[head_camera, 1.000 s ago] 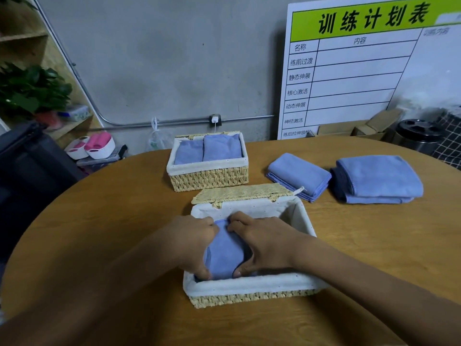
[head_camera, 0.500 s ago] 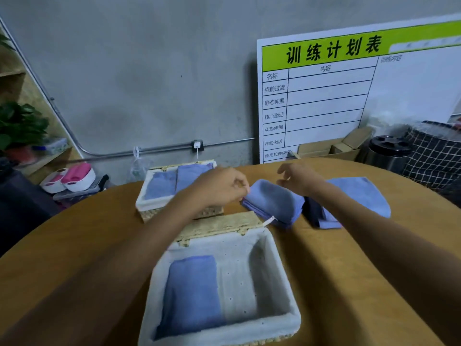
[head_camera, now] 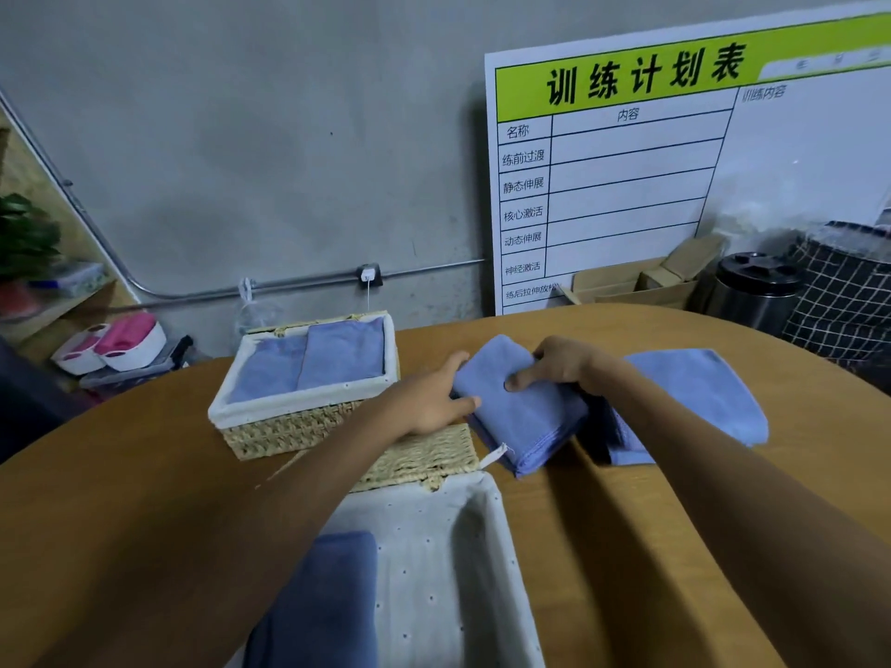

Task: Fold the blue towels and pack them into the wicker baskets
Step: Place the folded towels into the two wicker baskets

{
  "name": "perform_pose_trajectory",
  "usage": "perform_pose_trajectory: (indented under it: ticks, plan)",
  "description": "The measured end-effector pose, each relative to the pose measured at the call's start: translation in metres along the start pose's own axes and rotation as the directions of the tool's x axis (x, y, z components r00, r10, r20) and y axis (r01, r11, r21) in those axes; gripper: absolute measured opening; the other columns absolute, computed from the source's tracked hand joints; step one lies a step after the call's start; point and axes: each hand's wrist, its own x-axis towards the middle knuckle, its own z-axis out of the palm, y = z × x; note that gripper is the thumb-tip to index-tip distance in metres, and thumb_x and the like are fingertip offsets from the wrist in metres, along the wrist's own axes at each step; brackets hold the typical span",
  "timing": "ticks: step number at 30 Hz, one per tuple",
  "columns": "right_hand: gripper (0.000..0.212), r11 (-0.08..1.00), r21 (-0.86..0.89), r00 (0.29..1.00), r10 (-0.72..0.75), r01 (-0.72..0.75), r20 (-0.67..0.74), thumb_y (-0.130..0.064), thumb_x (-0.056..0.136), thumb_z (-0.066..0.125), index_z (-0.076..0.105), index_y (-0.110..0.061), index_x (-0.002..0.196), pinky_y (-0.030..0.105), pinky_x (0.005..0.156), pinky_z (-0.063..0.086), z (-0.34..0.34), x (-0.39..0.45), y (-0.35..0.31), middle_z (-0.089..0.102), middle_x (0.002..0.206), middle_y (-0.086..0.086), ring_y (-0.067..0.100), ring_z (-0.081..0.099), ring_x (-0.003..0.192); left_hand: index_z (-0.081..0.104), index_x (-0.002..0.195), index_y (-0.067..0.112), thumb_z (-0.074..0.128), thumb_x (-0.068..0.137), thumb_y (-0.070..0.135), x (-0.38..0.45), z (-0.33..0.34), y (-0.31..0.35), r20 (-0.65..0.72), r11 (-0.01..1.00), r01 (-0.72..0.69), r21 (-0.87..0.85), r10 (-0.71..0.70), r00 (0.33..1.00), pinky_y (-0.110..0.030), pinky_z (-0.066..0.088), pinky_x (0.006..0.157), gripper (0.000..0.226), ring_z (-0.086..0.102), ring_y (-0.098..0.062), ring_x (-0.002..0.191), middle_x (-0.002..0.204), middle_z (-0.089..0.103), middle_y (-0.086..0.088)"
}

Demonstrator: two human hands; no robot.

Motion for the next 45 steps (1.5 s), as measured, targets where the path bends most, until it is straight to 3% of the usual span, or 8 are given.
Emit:
perform_pose_trajectory:
  ticks: [8,15,18,22,26,32,41,45]
  plan:
    - [0.034,0.910,0.315,0.945,-0.188,0.271,-0.268,-0.026,0.081,0.082,0.062,-0.015,0.107,0.013,0.060,0.050,-0.030,-0.084,-0.046,0.069,0.094,-0.004,0.010,0.066,0.083,-0.002,0.156,0.045,0.044,0.070,0.090,-0.026,-0.023,0.021,-0.179,0.842,0.027,-0.539,-0.146,0.973,-0.046,0.042,0.111,0.107,0.055,-0.030,0.129,0.152,0.048,-0.005]
    - [0.039,0.572,0.751,0.939,-0.281,0.330,-0.198,-0.020,0.086,0.076,0.063,-0.007,0.120,0.028,0.074,0.059,-0.008,-0.177,-0.099,0.075,0.109,0.007,0.020,0.073,0.097,0.076,0.116,0.024,0.040,0.089,0.079,-0.109,-0.054,0.037,-0.117,0.169,-0.110,-0.980,-0.036,0.992,-0.049,0.048,0.104,0.072,0.066,-0.030,0.116,0.123,0.071,-0.011]
    - [0.035,0.540,0.796,0.953,-0.265,0.274,-0.149,-0.016,0.088,0.074,0.063,-0.004,0.119,0.026,0.074,0.059,0.032,-0.198,-0.099,0.075,0.110,0.009,0.020,0.073,0.099,0.046,0.149,0.024,0.067,0.084,0.055,-0.140,-0.044,0.022,-0.249,0.030,-0.248,-0.968,-0.081,0.965,-0.041,0.047,0.106,0.075,0.064,-0.020,0.120,0.133,0.065,-0.005]
    - [0.049,0.581,0.790,0.977,-0.178,0.198,-0.115,-0.021,0.083,0.080,0.059,-0.001,0.122,0.031,0.079,0.060,0.083,-0.212,-0.084,0.074,0.110,0.010,0.021,0.073,0.098,0.037,0.143,0.044,0.073,0.089,0.009,-0.185,-0.012,0.003,-0.384,0.274,-0.315,-0.909,-0.255,0.887,-0.035,0.061,0.075,0.074,0.073,-0.014,0.093,0.107,0.076,0.002]
    - [0.050,0.765,0.618,0.983,-0.124,0.180,-0.133,-0.029,0.080,0.083,0.051,-0.007,0.113,0.024,0.069,0.056,0.111,-0.231,-0.070,0.068,0.108,0.008,0.014,0.069,0.092,0.051,0.123,0.053,0.079,0.080,0.032,-0.217,0.017,-0.018,-0.380,0.575,-0.203,-0.792,-0.206,0.902,-0.066,0.057,0.065,0.055,0.072,-0.027,0.094,0.113,0.069,-0.004]
    - [0.056,0.952,0.017,0.910,-0.286,0.305,-0.299,-0.036,0.082,0.080,0.038,-0.012,0.111,0.022,0.055,0.038,0.109,-0.245,-0.064,0.054,0.085,-0.002,0.021,0.056,0.081,0.064,0.097,0.037,0.071,0.093,0.022,-0.222,0.032,-0.023,-0.351,0.675,-0.169,-0.718,-0.140,0.926,-0.043,0.054,0.052,0.016,0.068,-0.036,0.095,0.111,0.066,-0.004]
    - [0.044,0.658,-0.688,0.851,-0.513,0.305,-0.114,-0.041,0.091,0.066,0.045,-0.013,0.118,0.038,0.062,0.039,0.113,-0.251,-0.068,0.039,0.124,0.011,0.038,0.059,0.094,0.054,0.110,0.021,0.068,0.096,0.024,-0.220,0.046,-0.017,-0.191,0.787,-0.019,-0.616,-0.126,0.973,-0.025,0.051,0.052,0.020,0.058,-0.023,0.081,0.106,0.051,0.001]
    - [0.042,0.617,-0.697,0.845,-0.535,0.366,-0.030,-0.048,0.091,0.064,0.052,-0.015,0.115,0.037,0.066,0.043,0.109,-0.244,-0.054,0.043,0.116,0.005,0.029,0.053,0.103,0.051,0.114,0.016,0.066,0.097,0.022,-0.217,0.053,-0.010,-0.134,0.855,0.006,-0.518,-0.088,0.987,-0.036,0.050,0.056,0.023,0.057,-0.036,0.075,0.110,0.054,-0.018]
